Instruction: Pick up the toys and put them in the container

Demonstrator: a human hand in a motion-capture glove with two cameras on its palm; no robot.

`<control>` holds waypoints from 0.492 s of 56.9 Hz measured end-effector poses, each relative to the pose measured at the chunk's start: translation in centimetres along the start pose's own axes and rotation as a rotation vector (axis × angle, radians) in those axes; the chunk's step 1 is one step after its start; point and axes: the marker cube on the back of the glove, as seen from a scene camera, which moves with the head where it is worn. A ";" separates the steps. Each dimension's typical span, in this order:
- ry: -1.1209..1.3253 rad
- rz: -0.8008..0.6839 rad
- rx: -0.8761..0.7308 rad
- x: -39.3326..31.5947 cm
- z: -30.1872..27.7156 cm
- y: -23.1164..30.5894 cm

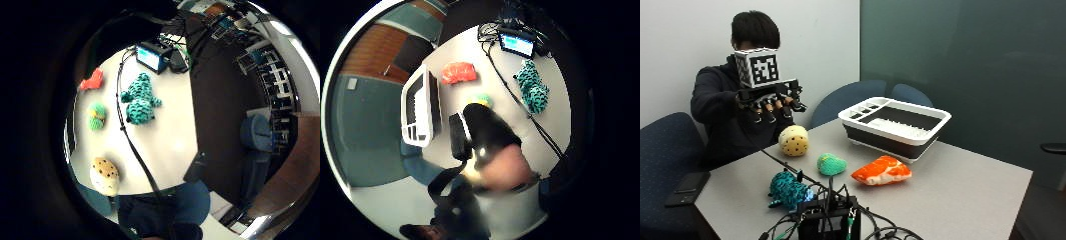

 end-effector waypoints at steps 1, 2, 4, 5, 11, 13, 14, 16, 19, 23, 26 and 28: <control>0.000 0.002 0.000 0.0 0.0 0.0; -0.001 0.005 0.000 0.0 0.1 0.0; -0.003 0.016 0.004 0.1 0.2 -0.1; -0.003 0.022 0.010 0.1 0.3 -0.1; -0.015 0.050 0.047 0.4 0.7 -0.6; -0.017 0.059 0.060 0.5 0.9 -0.9; -0.017 0.062 0.070 0.6 1.0 -1.0; -0.013 0.068 0.085 0.8 1.2 -1.4; -0.004 0.075 0.095 1.2 1.8 -2.1; 0.019 0.090 0.093 1.9 3.2 -3.1; 0.038 0.116 0.073 2.4 4.7 -3.9; 0.052 0.142 0.050 2.7 5.7 -4.2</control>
